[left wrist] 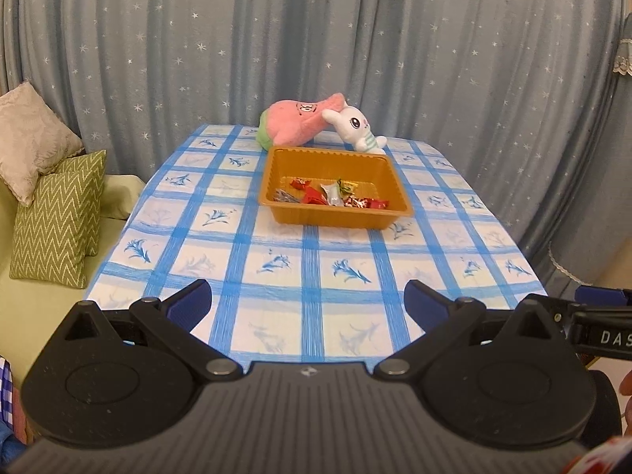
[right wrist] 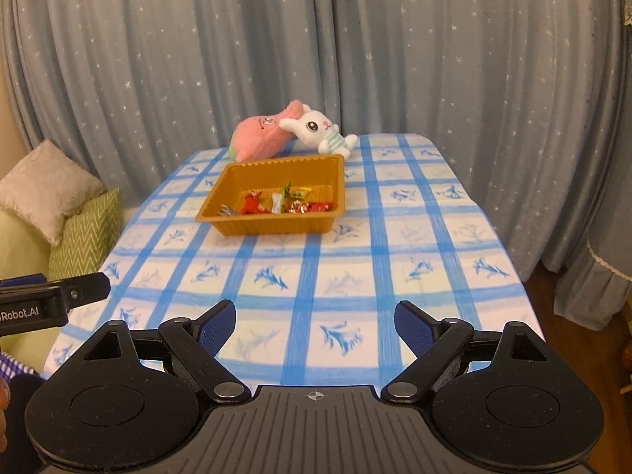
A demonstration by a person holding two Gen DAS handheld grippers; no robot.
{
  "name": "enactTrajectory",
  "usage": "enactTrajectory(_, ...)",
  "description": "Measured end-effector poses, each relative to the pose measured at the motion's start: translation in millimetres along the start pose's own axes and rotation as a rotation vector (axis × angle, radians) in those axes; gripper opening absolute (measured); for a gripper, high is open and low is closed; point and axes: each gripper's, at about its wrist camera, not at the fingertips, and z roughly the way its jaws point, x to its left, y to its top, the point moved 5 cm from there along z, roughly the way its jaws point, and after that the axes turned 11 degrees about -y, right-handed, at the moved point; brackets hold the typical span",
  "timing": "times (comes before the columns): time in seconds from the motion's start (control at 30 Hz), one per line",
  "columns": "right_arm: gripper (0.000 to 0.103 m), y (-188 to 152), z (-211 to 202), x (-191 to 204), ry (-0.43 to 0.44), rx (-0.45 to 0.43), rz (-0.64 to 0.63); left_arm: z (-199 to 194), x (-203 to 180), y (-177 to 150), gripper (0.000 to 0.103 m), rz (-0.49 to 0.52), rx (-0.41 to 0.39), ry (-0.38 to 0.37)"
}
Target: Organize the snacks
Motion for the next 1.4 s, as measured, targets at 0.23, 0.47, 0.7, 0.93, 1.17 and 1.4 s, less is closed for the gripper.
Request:
enactTrajectory(0.23,0.087,-7.3,-13.7,-6.5,-0.018,0.001,-0.014,-6.7,-7.2,-5.7,0.103,0.003,-0.002,-0.004)
enactTrajectory(0.47,0.087,-6.3,-17.3,-4.0,0.001,-0.003,-0.013,-6.4,-12.1,-7.5,0.103,0.011,0.009,-0.006)
enactTrajectory(0.7,0.087,-6.7,-17.2,-1.7,0.002,0.0,-0.016,-5.1,-12.0,-7.6,0.103,0.014,0.01,-0.006)
enactTrajectory(0.93,0.087,-6.5,-16.0,-1.2,0.002,0.0,-0.014,-4.9,-11.6,-8.4,0.103,0.014,0.009,-0.007)
enactTrajectory(1.17,0.087,-6.5,-15.4,-0.9,0.001,0.0,-0.013,-4.7,-12.0,-9.3,0.103,0.014,0.01,-0.009)
enactTrajectory(1.4,0.087,-5.9,-14.1,-0.6,0.001,0.0,-0.01,-4.1,-12.5,-9.6,0.103,0.014,0.009,-0.012)
